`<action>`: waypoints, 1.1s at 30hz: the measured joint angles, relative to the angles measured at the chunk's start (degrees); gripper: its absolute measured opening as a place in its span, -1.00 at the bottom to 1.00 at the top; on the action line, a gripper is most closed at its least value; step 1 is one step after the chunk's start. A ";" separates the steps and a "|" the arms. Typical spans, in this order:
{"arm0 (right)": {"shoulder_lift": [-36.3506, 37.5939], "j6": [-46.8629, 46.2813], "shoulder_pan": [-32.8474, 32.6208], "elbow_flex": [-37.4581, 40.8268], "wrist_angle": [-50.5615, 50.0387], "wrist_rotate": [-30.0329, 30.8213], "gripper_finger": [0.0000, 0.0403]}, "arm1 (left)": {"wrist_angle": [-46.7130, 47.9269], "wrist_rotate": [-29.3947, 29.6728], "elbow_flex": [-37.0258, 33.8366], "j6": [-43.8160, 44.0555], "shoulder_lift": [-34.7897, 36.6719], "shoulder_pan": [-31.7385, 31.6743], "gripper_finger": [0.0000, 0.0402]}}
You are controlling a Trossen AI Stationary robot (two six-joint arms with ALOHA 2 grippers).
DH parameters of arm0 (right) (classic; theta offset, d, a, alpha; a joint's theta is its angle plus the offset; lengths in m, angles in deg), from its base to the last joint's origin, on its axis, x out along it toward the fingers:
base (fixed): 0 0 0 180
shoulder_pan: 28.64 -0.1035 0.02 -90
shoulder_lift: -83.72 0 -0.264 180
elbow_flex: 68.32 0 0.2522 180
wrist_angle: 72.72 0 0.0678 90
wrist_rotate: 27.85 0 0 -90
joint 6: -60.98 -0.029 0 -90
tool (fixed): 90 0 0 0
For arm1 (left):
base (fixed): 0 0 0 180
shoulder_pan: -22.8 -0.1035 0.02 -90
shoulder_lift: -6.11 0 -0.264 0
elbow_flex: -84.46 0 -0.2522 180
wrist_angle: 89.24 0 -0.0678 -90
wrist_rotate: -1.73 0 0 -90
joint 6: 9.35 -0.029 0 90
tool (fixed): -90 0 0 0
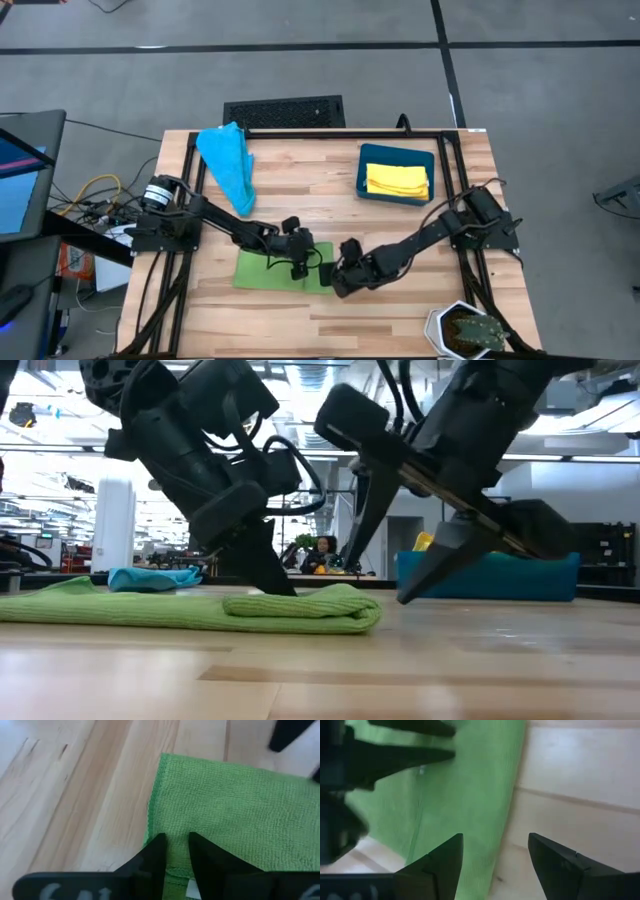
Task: Fold microfiber towels
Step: Fold the green microfiber cloth
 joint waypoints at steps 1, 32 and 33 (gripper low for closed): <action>-0.08 0.02 0.03 0.02 0.00 0.15 0.23 | 0.40 -0.80 0.33 -0.17 0.30 -0.12 -0.62; 3.55 1.96 -6.98 0.06 -4.39 1.66 0.23 | 8.43 0.37 -17.42 34.46 17.48 16.02 -0.99; 3.59 1.95 -7.28 0.06 -4.35 1.66 0.23 | 7.30 0.39 -17.28 34.46 16.30 16.02 -0.99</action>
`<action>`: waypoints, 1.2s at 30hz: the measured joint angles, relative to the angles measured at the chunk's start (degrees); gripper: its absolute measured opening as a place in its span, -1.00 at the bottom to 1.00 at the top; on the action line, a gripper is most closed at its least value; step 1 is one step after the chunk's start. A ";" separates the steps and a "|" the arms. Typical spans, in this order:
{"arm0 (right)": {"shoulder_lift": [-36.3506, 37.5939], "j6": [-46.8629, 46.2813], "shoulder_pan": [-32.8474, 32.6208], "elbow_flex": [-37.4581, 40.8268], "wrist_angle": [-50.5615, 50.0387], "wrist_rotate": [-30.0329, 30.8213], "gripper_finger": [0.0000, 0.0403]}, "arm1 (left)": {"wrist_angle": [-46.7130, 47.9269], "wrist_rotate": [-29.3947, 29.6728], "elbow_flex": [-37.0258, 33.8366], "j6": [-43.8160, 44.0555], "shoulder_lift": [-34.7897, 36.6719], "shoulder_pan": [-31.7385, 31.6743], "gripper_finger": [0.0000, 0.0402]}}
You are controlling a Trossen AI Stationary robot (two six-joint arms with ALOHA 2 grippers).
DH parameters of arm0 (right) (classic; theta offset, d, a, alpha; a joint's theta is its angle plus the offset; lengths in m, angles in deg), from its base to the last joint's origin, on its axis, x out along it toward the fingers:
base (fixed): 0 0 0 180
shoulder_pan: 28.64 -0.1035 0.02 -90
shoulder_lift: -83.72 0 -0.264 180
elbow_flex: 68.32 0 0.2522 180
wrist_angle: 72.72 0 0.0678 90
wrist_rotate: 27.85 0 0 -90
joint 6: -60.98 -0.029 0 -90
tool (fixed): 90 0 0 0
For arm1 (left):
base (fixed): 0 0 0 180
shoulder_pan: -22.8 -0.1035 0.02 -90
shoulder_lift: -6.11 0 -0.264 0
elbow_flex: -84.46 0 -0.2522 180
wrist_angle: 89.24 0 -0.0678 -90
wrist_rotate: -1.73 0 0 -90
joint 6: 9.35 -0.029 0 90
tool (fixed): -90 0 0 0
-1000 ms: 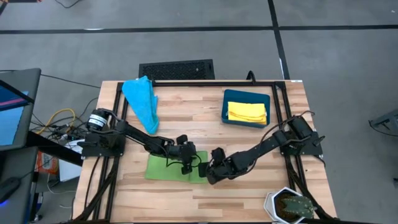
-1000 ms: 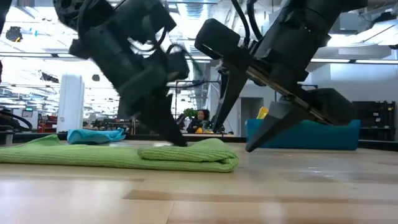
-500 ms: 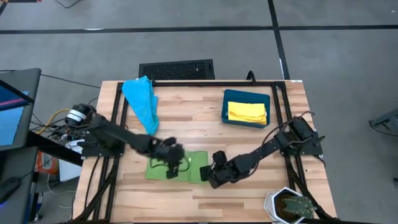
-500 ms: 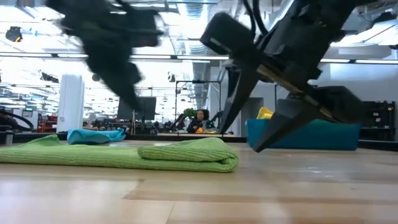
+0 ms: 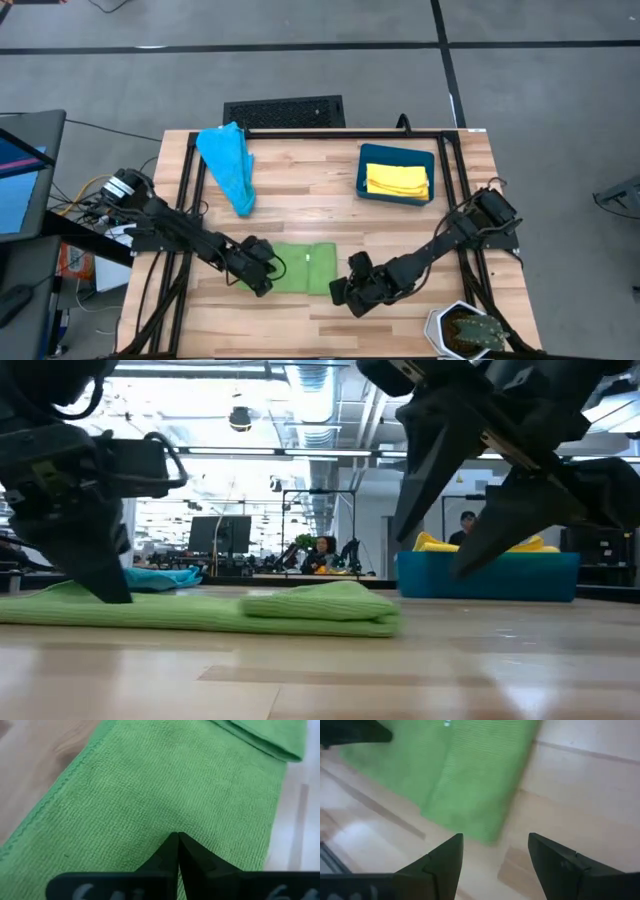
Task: Fold microfiber towels
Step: Fold the green microfiber cloth
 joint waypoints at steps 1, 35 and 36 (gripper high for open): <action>0.35 -0.03 -0.28 0.00 -0.06 0.01 0.23 | -0.86 -0.04 0.26 -0.04 -1.32 0.00 -0.99; -3.52 -13.95 -5.26 0.00 -4.32 -2.77 0.23 | -9.26 0.75 13.58 -5.17 -14.29 -2.36 -1.00; -3.64 -13.78 -5.03 0.07 -3.95 -2.95 0.22 | -9.09 0.65 13.63 -5.19 -14.29 -2.36 -1.00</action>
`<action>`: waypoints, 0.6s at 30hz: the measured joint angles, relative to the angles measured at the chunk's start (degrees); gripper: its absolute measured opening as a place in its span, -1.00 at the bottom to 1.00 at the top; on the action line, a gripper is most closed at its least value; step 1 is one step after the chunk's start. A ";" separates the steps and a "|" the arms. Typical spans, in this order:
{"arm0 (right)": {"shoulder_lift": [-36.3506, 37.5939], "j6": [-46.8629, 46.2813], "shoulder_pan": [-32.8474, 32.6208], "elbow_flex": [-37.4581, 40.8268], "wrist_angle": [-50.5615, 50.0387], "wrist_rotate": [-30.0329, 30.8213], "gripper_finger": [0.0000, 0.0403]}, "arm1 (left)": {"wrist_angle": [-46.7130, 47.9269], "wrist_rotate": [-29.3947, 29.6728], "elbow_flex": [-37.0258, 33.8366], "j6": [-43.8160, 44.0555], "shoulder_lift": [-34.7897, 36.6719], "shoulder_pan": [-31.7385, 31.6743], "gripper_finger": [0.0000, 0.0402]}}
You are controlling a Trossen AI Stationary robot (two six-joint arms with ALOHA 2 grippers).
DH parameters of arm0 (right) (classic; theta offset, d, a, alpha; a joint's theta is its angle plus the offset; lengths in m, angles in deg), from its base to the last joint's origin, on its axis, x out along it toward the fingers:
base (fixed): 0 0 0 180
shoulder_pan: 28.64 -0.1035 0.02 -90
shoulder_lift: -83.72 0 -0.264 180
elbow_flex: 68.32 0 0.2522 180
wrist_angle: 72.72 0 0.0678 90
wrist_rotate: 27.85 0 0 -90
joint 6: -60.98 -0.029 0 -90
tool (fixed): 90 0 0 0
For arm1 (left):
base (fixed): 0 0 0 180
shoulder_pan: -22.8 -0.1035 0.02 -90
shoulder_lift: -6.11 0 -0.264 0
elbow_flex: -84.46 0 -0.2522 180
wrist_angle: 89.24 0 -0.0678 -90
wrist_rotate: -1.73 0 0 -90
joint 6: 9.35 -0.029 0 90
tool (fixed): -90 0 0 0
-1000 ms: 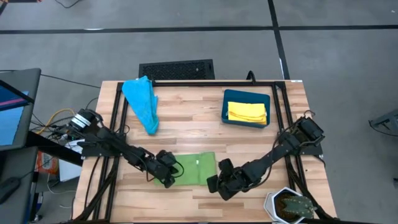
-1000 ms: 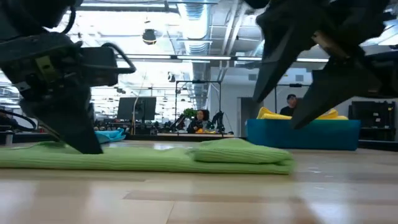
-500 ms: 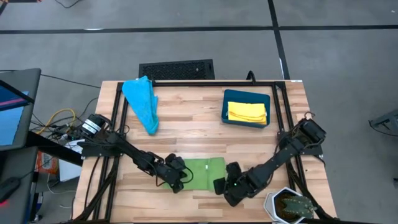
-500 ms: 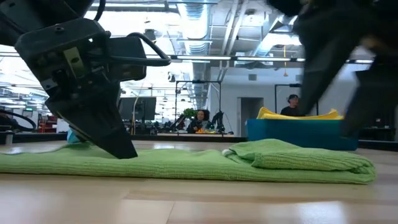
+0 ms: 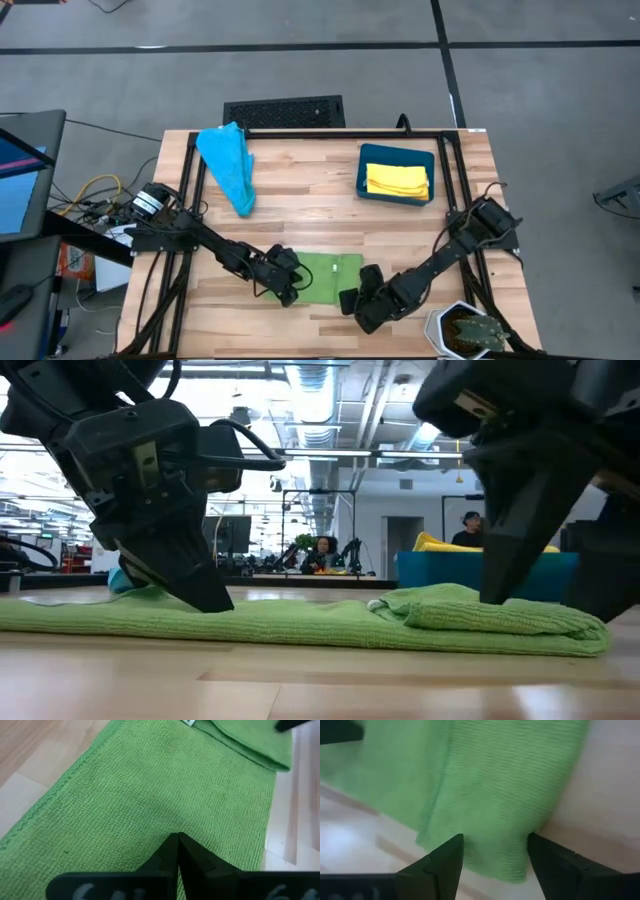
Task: Fold microfiber towels
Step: Fold the green microfiber cloth
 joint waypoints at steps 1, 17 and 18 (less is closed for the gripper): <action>-0.24 0.11 0.23 -0.07 1.07 -0.06 0.21 | 0.15 -0.11 0.03 -0.03 0.00 0.00 -1.00; -0.78 1.52 1.03 -0.07 1.11 -1.41 -0.55 | 11.92 -8.41 0.13 -1.78 13.70 -2.17 -1.00; -0.79 1.98 1.03 -0.07 1.27 -1.40 -0.58 | 13.99 -7.68 0.13 -1.24 14.70 -1.69 -1.00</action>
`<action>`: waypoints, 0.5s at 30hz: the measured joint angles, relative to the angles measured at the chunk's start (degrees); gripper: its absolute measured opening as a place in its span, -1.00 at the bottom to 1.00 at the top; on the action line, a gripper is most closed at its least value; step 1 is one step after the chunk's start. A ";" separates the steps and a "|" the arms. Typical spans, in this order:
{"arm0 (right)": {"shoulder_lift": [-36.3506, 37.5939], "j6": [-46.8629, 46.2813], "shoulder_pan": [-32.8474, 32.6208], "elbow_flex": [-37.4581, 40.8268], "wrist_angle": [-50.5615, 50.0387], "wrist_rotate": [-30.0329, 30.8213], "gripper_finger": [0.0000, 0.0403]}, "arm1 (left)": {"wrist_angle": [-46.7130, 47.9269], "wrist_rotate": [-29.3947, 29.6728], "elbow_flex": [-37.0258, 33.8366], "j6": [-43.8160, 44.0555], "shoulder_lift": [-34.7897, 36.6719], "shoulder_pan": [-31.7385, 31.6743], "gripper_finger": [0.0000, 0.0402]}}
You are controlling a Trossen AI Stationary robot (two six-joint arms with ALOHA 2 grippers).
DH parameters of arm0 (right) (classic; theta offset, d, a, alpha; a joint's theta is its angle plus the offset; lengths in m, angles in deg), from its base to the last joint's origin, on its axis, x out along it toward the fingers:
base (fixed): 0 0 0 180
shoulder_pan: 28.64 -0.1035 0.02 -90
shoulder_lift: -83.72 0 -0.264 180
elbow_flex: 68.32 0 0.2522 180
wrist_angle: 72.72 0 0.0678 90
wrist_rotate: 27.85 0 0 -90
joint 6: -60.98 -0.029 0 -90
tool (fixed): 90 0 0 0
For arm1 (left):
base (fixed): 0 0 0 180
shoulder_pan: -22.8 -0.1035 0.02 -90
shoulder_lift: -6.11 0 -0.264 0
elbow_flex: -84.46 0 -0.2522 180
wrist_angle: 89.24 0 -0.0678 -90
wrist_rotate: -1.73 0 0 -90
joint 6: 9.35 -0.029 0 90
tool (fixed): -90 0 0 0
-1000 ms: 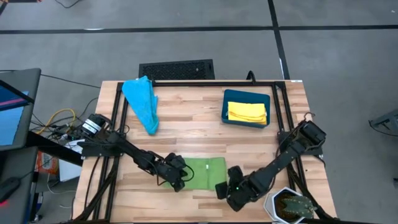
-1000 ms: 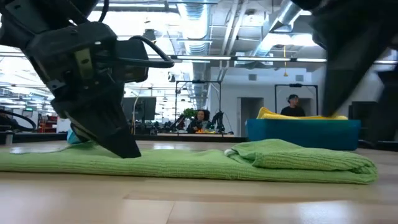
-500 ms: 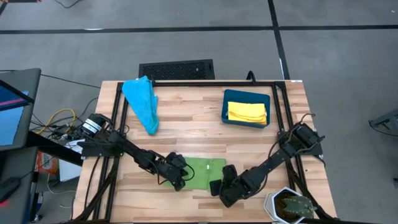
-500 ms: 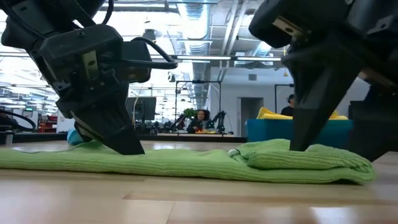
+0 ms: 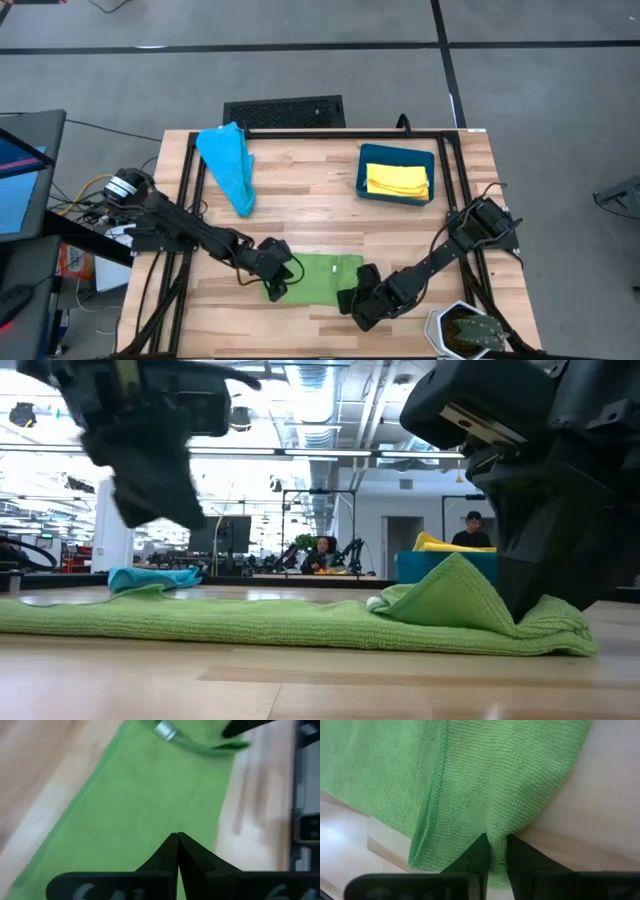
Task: Fold microfiber towels
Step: Fold the green microfiber cloth
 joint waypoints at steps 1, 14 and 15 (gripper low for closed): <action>0.00 0.85 0.00 0.00 0.16 0.06 -0.60 | 1.98 0.92 0.00 0.71 0.59 0.42 -1.00; 0.78 3.45 0.46 -0.09 0.98 1.59 0.13 | -23.11 11.62 0.21 -5.32 -3.41 1.50 -1.00; 1.61 3.26 -0.02 -0.16 -0.06 3.28 0.20 | -22.92 11.63 0.64 -6.28 -4.89 1.43 -1.00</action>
